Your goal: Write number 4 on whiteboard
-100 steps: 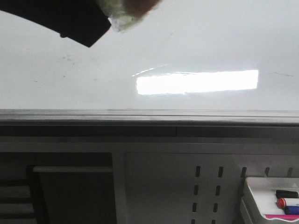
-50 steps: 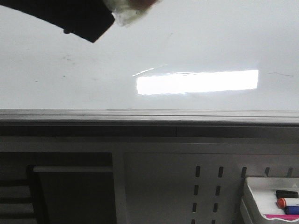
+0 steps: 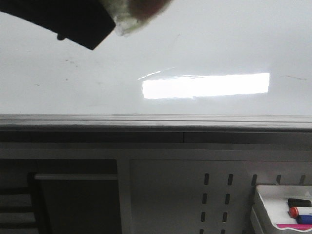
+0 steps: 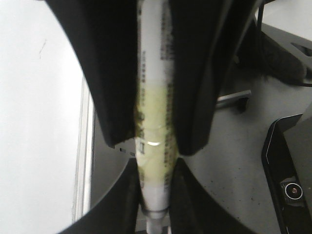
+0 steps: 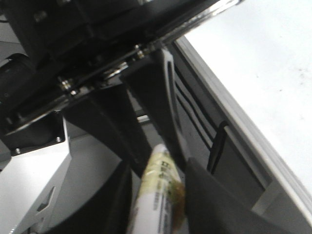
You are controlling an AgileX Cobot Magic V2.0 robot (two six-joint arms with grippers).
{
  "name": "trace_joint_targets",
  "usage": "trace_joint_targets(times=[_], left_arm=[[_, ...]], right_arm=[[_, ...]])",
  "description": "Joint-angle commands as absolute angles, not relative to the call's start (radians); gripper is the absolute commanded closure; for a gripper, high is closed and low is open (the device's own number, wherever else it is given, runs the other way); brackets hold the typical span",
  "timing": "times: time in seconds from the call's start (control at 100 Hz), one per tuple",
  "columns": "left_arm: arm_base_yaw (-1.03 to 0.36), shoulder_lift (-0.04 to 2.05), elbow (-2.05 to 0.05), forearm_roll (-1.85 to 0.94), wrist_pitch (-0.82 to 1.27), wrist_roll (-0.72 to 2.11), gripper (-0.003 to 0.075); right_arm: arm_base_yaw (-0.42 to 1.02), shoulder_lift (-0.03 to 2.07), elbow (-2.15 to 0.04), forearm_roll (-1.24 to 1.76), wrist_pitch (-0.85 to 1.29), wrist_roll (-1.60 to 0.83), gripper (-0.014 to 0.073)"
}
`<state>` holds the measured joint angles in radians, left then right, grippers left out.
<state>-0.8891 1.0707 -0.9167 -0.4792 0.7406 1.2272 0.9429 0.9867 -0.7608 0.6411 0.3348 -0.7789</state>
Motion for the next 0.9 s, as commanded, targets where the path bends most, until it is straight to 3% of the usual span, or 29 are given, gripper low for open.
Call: trace_joint_targets(times=[0.0, 0.31, 0.58, 0.67, 0.89], left_arm=[[-0.893, 1.052, -0.951, -0.513, 0.659, 1.244, 0.0741], [-0.893, 1.052, -0.951, -0.513, 0.659, 1.244, 0.0741], [-0.893, 1.052, -0.951, -0.513, 0.659, 1.244, 0.0731], [-0.893, 1.052, -0.951, -0.513, 0.659, 1.244, 0.0661], [-0.893, 1.052, -0.951, -0.513, 0.659, 1.244, 0.037]], right_arm=[[0.947, 0.98, -0.793, 0.688, 0.304, -0.78, 0.054], [0.947, 0.98, -0.793, 0.688, 0.304, -0.78, 0.0641], [0.947, 0.98, -0.793, 0.688, 0.302, -0.78, 0.0639], [0.947, 0.98, -0.793, 0.688, 0.3, -0.78, 0.0639], [0.947, 0.98, -0.793, 0.686, 0.291, -0.78, 0.0639]])
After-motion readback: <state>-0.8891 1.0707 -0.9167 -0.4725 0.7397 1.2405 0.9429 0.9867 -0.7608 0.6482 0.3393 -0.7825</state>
